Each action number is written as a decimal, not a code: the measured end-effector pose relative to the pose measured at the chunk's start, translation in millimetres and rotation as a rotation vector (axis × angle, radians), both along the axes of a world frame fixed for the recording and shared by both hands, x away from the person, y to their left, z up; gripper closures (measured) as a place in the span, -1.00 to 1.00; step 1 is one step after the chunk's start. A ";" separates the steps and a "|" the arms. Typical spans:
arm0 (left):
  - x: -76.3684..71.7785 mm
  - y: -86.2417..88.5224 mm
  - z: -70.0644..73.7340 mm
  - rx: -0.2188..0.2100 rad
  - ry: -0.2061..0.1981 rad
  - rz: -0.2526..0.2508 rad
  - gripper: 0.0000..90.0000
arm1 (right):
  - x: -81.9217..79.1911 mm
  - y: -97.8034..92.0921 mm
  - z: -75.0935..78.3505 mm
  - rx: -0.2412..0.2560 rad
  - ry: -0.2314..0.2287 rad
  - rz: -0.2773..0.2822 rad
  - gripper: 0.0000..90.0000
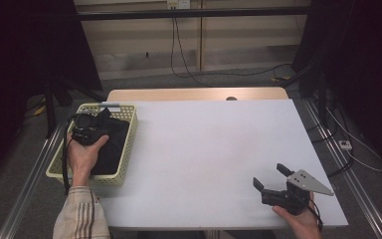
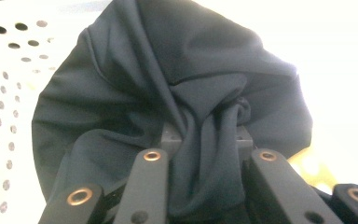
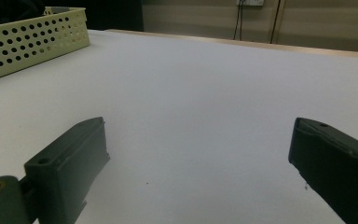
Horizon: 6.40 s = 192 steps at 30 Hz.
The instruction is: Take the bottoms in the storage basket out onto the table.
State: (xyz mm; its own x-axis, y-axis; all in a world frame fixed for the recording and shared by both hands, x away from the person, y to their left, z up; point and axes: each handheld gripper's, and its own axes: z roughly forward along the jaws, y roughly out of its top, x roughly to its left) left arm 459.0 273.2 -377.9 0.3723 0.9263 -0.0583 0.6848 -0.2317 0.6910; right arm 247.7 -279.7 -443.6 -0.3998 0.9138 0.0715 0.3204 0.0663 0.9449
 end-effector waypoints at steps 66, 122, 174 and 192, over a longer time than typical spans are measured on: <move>-48.4 30.8 50.3 -0.234 -0.530 0.135 0.69 | -1.1 -0.3 1.2 0.007 -0.002 0.000 -0.90; -81.6 13.7 90.1 -0.329 -0.763 0.032 0.69 | -1.0 0.3 1.0 0.007 -0.002 -0.001 -0.90; -85.8 -41.6 119.0 -0.342 -0.707 -0.192 0.69 | 1.6 2.4 -0.4 0.004 0.004 0.012 -0.90; -69.8 -75.0 136.4 -0.330 -0.728 -0.259 0.69 | 1.8 0.1 -0.5 0.004 0.002 0.003 -0.90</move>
State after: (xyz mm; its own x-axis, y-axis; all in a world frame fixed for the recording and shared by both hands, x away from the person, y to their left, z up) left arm 389.2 198.2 -241.5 0.6200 0.7842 0.0258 -0.0057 -0.0284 0.9996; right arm 249.5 -279.6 -444.1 -0.4020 0.9125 0.0758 0.3225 0.0637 0.9444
